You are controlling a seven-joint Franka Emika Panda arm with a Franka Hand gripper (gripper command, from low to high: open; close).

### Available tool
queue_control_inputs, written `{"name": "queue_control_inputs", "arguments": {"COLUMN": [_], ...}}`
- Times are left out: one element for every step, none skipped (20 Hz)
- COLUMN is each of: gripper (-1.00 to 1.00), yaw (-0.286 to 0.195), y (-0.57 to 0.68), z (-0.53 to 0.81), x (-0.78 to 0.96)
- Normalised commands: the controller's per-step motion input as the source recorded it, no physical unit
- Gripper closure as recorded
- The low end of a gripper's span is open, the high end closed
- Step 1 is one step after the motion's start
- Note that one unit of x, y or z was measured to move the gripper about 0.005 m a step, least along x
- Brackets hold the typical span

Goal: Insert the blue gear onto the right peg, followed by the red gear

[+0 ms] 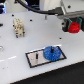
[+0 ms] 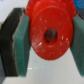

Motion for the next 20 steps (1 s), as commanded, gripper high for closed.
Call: {"name": "queue_control_inputs", "arguments": {"gripper": [1.0,1.0,1.0,1.0,1.0,1.0,1.0,1.0,1.0,1.0,1.0,1.0,1.0,1.0,1.0,1.0,1.0,1.0,1.0,1.0], "yaw": [0.0,0.0,0.0,0.0,0.0,0.0,0.0,0.0,0.0,0.0,0.0,0.0,0.0,0.0,0.0,0.0,0.0,0.0,0.0,0.0], "y": [-0.42,-0.4,-0.37,-0.35,-0.34,-0.45,-0.27,-0.28,-0.24,-0.26,-0.26,-0.26,-0.24,-0.23,-0.22,-0.22,-0.26,-0.23,-0.26,-0.24], "z": [0.22,0.16,0.15,0.12,0.09,0.0,0.02,0.03,0.03,0.03,0.03,0.02,0.01,0.0,-0.01,-0.01,-0.02,-0.04,-0.06,-0.06], "x": [0.51,0.51,0.45,0.48,0.49,0.55,0.55,0.54,0.54,0.55,0.53,0.51,0.51,0.44,0.48,0.34,0.32,0.32,0.25,0.26]}}
